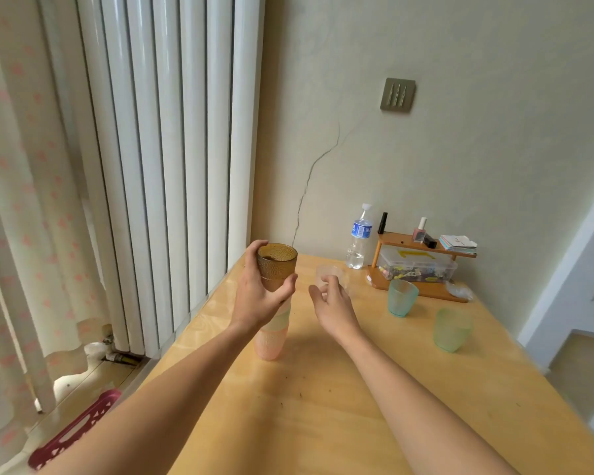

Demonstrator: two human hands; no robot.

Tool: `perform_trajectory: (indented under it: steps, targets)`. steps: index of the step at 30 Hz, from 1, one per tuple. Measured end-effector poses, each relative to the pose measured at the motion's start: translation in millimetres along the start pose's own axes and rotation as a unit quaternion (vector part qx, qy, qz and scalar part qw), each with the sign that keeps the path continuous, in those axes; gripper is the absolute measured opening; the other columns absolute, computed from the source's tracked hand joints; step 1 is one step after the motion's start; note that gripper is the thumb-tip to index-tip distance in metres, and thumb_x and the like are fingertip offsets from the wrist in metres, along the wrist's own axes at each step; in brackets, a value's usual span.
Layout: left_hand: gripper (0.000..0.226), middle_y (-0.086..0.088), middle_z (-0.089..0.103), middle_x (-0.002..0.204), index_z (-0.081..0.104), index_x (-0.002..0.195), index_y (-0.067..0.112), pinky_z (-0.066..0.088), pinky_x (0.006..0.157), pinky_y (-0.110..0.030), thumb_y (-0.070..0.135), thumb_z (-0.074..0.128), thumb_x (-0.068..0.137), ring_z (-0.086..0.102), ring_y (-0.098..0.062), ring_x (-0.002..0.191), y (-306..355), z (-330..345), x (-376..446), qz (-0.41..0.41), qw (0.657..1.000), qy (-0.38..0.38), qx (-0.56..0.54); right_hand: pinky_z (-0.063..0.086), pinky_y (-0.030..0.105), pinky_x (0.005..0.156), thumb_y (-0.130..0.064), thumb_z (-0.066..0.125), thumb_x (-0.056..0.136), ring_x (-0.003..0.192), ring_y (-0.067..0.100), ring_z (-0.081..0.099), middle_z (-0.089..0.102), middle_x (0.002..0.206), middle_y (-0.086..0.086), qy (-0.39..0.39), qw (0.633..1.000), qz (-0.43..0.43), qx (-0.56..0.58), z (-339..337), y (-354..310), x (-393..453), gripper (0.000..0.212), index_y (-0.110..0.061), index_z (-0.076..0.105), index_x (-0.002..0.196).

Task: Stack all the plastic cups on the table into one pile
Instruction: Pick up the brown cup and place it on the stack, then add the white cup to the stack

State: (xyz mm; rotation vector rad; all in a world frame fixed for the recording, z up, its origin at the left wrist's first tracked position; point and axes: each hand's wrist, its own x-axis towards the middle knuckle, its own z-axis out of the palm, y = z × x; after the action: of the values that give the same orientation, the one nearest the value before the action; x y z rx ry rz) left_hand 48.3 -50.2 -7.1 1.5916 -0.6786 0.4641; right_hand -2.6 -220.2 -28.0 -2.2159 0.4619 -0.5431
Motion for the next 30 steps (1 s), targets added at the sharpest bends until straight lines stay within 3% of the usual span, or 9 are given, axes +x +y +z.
perform_trajectory:
  steps: [7, 13, 17, 21, 24, 27, 30]
  targets:
    - [0.074, -0.001, 0.068, 0.119, 0.044, 0.142, 0.029, 0.061, 0.094, -0.043, 0.046, 0.080, 0.079, 0.071, -0.020, 0.106, -17.1, 13.9, 19.0, -0.001, 1.000, -0.012, -0.019, 0.046, 0.038, 0.098, -0.030, 0.051, 0.101, 0.123, 0.033, 0.057, 0.047, 0.142, 0.011, 0.040, 0.994, 0.027, -0.101, 0.7, 30.7, 38.1, 0.045, -0.021, 0.042, 0.144]
    - [0.071, 0.000, 0.070, 0.118, 0.044, 0.142, 0.031, 0.061, 0.095, -0.040, 0.046, 0.081, 0.083, 0.071, -0.018, 0.107, -27.5, 25.7, 30.0, -0.012, 0.999, -0.021, -0.025, 0.046, 0.041, 0.103, -0.028, 0.047, 0.099, 0.126, 0.036, 0.053, 0.036, 0.144, 0.012, -0.007, 0.990, 0.049, -0.134, 10.3, 45.3, 75.7, 0.053, -0.037, 0.034, 0.150]
    - [0.068, 0.001, 0.069, 0.116, 0.046, 0.141, 0.030, 0.060, 0.092, -0.033, 0.043, 0.081, 0.085, 0.070, -0.016, 0.103, -27.9, 29.0, 35.6, -0.020, 0.999, -0.033, -0.025, 0.045, 0.041, 0.104, -0.026, 0.045, 0.098, 0.126, 0.038, 0.052, 0.034, 0.145, 0.014, -0.013, 0.986, 0.070, -0.148, 13.4, 46.6, 95.5, 0.050, -0.031, 0.042, 0.148]
    - [0.068, 0.001, 0.068, 0.113, 0.046, 0.141, 0.029, 0.059, 0.089, -0.031, 0.042, 0.081, 0.085, 0.069, -0.018, 0.100, -26.6, 31.8, 36.7, -0.020, 0.999, -0.043, -0.021, 0.048, 0.038, 0.094, -0.022, 0.048, 0.096, 0.112, 0.039, 0.058, 0.040, 0.135, 0.017, -0.004, 0.984, 0.088, -0.156, 16.1, 47.3, 104.3, 0.028, -0.013, 0.058, 0.120]
    - [0.069, 0.000, 0.068, 0.112, 0.046, 0.140, 0.027, 0.057, 0.086, -0.028, 0.043, 0.081, 0.084, 0.067, -0.018, 0.097, -22.8, 35.7, 35.3, -0.009, 0.998, -0.055, -0.012, 0.046, 0.034, 0.084, -0.021, 0.052, 0.092, 0.098, 0.034, 0.051, 0.053, 0.128, 0.018, -0.005, 0.986, 0.079, -0.149, 16.8, 50.9, 106.1, 0.025, -0.009, 0.064, 0.110]
    - [0.070, -0.001, 0.067, 0.112, 0.045, 0.140, 0.027, 0.056, 0.085, -0.026, 0.043, 0.083, 0.083, 0.067, -0.017, 0.097, -18.2, 38.2, 32.5, 0.004, 0.998, -0.063, -0.003, 0.039, 0.032, 0.081, -0.021, 0.052, 0.091, 0.109, 0.034, 0.054, 0.061, 0.120, 0.017, 0.001, 0.992, 0.062, -0.112, 15.1, 48.3, 96.4, 0.022, -0.008, 0.067, 0.102]
    - [0.071, 0.000, 0.067, 0.114, 0.045, 0.141, 0.028, 0.058, 0.090, -0.034, 0.039, 0.084, 0.083, 0.067, -0.020, 0.101, -14.7, 38.1, 28.3, 0.012, 0.998, -0.067, -0.005, 0.034, 0.030, 0.079, -0.023, 0.052, 0.090, 0.112, 0.028, 0.053, 0.064, 0.107, 0.013, 0.019, 0.997, 0.020, -0.075, 9.8, 38.1, 80.9, 0.013, -0.015, 0.061, 0.084]
